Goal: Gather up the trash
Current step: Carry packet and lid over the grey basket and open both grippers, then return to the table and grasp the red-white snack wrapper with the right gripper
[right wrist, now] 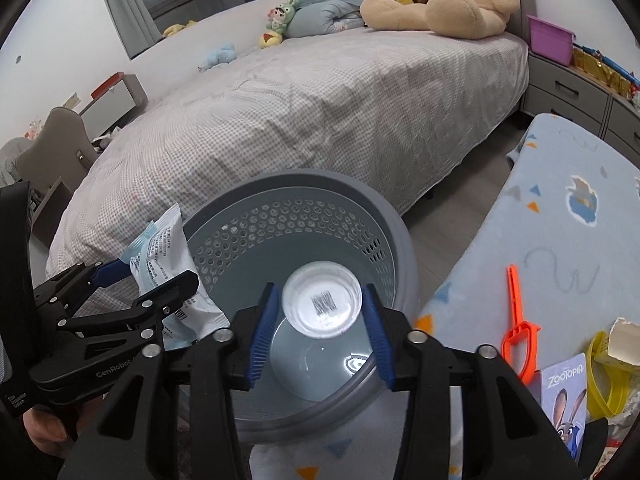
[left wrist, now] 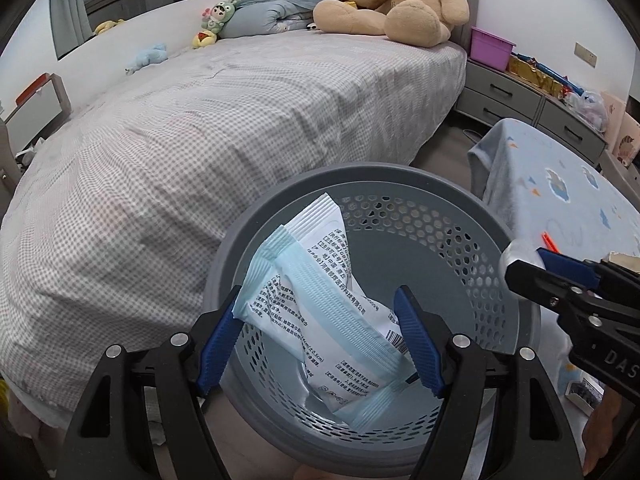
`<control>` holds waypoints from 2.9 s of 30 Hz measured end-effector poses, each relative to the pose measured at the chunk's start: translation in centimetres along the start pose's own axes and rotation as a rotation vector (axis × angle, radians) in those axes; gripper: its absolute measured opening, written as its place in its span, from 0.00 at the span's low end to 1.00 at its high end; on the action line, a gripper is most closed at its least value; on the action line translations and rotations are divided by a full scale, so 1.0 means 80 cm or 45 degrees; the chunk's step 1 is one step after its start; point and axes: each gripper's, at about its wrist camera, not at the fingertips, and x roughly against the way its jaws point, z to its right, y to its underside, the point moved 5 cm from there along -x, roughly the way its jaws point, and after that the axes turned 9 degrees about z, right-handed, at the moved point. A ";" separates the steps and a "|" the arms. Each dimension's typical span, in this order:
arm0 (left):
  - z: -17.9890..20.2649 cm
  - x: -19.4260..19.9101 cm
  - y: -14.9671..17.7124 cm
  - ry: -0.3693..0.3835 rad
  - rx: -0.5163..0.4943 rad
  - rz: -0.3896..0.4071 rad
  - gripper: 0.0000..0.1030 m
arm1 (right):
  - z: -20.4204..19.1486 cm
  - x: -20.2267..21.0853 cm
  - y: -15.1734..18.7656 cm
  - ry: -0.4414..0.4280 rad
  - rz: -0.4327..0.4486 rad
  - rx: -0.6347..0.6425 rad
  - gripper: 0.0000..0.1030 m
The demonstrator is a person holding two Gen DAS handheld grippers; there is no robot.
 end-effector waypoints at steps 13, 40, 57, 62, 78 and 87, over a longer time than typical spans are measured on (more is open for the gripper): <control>-0.009 0.000 0.000 -0.002 0.045 -0.017 0.77 | 0.003 0.013 -0.007 0.025 0.039 -0.001 0.54; -0.002 0.021 -0.004 0.036 0.113 0.051 0.78 | 0.006 0.042 0.016 0.118 0.057 -0.036 0.55; 0.045 0.072 0.003 0.119 0.002 0.153 0.78 | 0.047 0.143 0.074 0.313 0.094 -0.144 0.57; 0.076 0.093 0.017 0.183 -0.039 0.146 0.78 | 0.079 0.189 0.096 0.409 0.112 -0.195 0.57; 0.162 0.140 0.074 0.277 -0.066 0.100 0.78 | 0.192 0.278 0.163 0.613 0.019 -0.255 0.61; 0.195 0.152 0.084 0.246 -0.093 0.107 0.78 | 0.211 0.249 0.168 0.569 -0.081 -0.178 0.61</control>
